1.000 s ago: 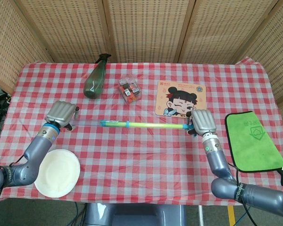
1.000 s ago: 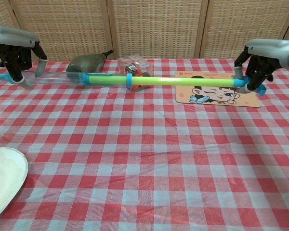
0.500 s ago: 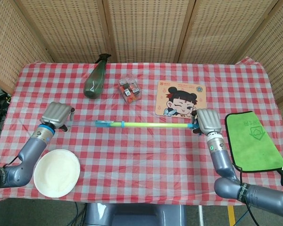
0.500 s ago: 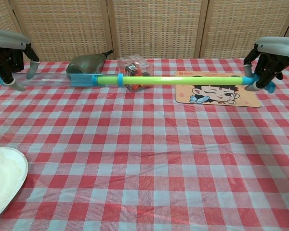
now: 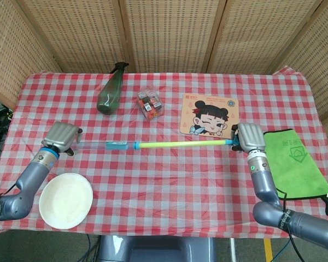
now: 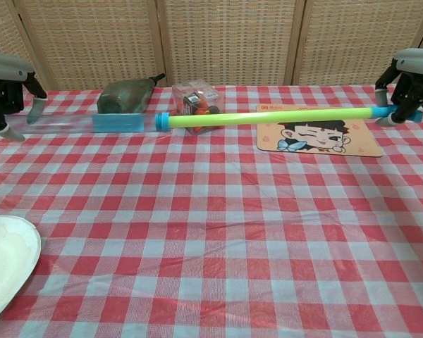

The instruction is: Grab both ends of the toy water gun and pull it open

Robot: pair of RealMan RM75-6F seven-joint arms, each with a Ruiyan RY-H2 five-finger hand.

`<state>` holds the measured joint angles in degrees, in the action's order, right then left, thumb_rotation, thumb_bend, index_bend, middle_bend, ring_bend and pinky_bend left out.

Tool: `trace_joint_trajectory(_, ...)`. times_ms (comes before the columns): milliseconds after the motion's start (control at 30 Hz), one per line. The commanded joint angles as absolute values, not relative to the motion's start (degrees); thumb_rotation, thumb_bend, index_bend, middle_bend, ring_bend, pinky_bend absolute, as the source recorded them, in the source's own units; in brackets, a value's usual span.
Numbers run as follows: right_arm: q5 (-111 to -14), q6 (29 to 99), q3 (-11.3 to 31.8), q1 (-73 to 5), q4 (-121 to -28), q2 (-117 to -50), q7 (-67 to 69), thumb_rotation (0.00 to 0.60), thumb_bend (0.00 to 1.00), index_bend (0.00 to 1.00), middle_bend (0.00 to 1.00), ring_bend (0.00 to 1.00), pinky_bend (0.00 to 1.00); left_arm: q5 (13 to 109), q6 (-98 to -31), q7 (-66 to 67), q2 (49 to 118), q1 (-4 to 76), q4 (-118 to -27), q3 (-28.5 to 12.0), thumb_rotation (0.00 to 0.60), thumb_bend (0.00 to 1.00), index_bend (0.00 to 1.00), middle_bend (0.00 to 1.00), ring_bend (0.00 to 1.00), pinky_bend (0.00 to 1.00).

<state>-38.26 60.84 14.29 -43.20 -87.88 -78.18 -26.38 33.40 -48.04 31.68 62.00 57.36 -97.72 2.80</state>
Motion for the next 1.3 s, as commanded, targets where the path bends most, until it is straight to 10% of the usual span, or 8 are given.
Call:
trace_joint_trajectory(33,-38.02,60.57,14.49,-43.14,-87.05,-78.26,-26.19,0.600,0.46,0.80,1.00,1.00,0.72,33.68,-47.62,31.44,62.28,57.14,-97.20,2.83,0.600,0.44,0.71,0.86,0.77,0.67)
trace_joint_trajectory(400,-37.68,60.30,14.65,-42.84,-86.33,-78.11,-26.35,0.600,0.42,0.74,0.98,0.95,0.70,34.43,-47.20,30.45,63.11,56.67,-96.18,1.98,0.600,0.41,0.55,0.72,0.68,0.60)
trace_joint_trajectory(567,-37.68,60.08,13.37,-42.59,-85.69,-77.99,-28.05,0.600,0.31,0.35,0.47,0.49,0.34,35.02,-47.34,30.36,63.19,56.46,-96.77,1.70,0.600,0.23,0.15,0.16,0.20,0.24)
trace_joint_trajectory(733,-32.67,56.44,12.78,-43.28,-86.46,-76.52,-30.47,0.600,0.22,0.02,0.01,0.01,0.00,34.73,-45.06,28.71,62.04,56.54,-99.18,1.13,0.600,0.14,0.04,0.00,0.00,0.04)
trace_joint_trajectory(1133,-36.15,58.70,12.09,-41.36,-86.81,-76.21,-27.50,0.600,0.20,0.00,0.00,0.00,0.00,43.31,-49.40,19.35,60.88,50.35,-102.60,-0.87,0.600,0.13,0.03,0.00,0.00,0.00)
trace_joint_trajectory(1300,-48.18,65.08,9.73,-36.53,-90.78,-74.61,-21.50,0.600,0.20,0.00,0.00,0.00,0.00,58.78,-62.48,8.21,62.26,38.77,-102.83,0.49,0.600,0.16,0.05,0.00,0.00,0.00)
